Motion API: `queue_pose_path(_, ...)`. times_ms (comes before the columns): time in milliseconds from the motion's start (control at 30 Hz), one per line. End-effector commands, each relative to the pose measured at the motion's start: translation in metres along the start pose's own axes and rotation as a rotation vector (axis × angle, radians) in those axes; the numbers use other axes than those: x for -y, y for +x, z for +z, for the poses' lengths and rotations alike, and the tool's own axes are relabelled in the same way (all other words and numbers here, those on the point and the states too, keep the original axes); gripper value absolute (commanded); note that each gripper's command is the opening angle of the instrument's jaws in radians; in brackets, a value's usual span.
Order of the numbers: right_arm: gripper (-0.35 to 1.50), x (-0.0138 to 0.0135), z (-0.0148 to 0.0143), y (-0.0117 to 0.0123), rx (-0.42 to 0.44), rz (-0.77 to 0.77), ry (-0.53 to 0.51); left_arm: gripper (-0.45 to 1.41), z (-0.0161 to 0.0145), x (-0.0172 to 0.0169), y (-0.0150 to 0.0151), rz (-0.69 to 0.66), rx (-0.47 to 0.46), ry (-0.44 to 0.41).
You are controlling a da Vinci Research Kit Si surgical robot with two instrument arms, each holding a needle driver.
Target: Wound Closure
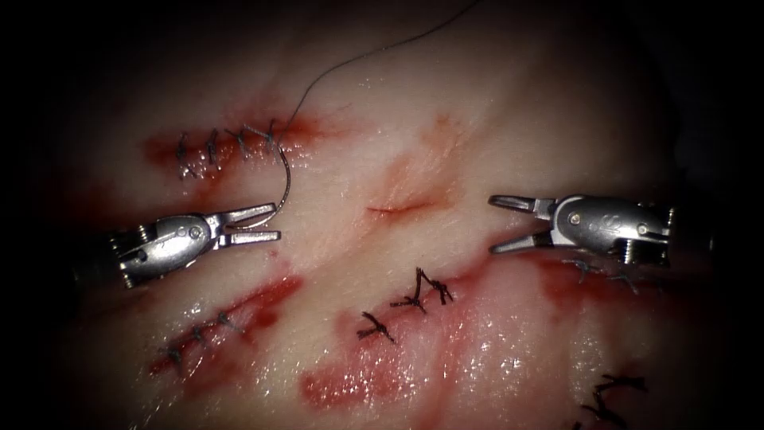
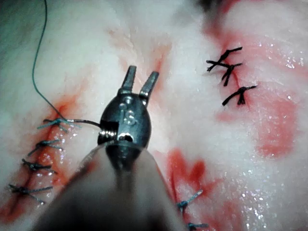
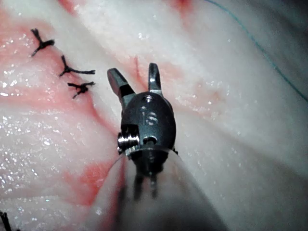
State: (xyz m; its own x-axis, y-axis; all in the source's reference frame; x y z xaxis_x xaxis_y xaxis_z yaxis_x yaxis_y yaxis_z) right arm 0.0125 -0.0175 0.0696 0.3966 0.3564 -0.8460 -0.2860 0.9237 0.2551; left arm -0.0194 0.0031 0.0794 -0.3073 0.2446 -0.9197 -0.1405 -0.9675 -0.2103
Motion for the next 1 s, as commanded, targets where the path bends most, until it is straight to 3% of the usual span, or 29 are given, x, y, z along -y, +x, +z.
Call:
queue_pose_path(33,0.71,-0.0002,0.0009,0.0002,-0.003,0.000,0.001,0.31,0.0007,0.0005,-0.0001,0.001,-0.001,0.002)
queue_pose_path(233,0.68,-0.0002,0.0001,0.0011,-0.026,0.009,-0.002,0.36,0.0006,0.0002,0.0002,-0.024,0.012,-0.002)
queue_pose_path(333,0.68,-0.0002,0.0002,0.0010,-0.026,0.009,-0.003,0.38,0.0008,0.0000,0.0004,-0.037,0.038,0.037)
queue_pose_path(400,0.70,-0.0001,0.0004,0.0009,-0.026,0.008,-0.005,0.33,0.0010,-0.0001,0.0005,-0.040,0.079,0.097)
queue_pose_path(467,0.75,0.0000,0.0006,0.0008,-0.029,0.006,-0.008,0.39,0.0016,-0.0002,0.0005,-0.045,0.162,0.175)
queue_pose_path(533,0.85,0.0002,0.0010,0.0007,-0.024,0.010,-0.010,0.68,0.0020,-0.0002,0.0004,-0.044,0.231,0.193)
queue_pose_path(600,0.95,0.0004,0.0014,0.0005,-0.021,0.014,-0.013,0.78,0.0023,-0.0002,0.0003,-0.041,0.301,0.223)
queue_pose_path(767,0.96,0.0006,0.0028,0.0005,-0.002,0.019,-0.021,0.78,0.0025,-0.0007,-0.0005,-0.024,0.436,0.261)
queue_pose_path(1000,0.96,0.0007,0.0038,0.0008,0.001,0.029,-0.032,0.78,0.0028,0.0002,-0.0027,-0.014,0.507,0.287)
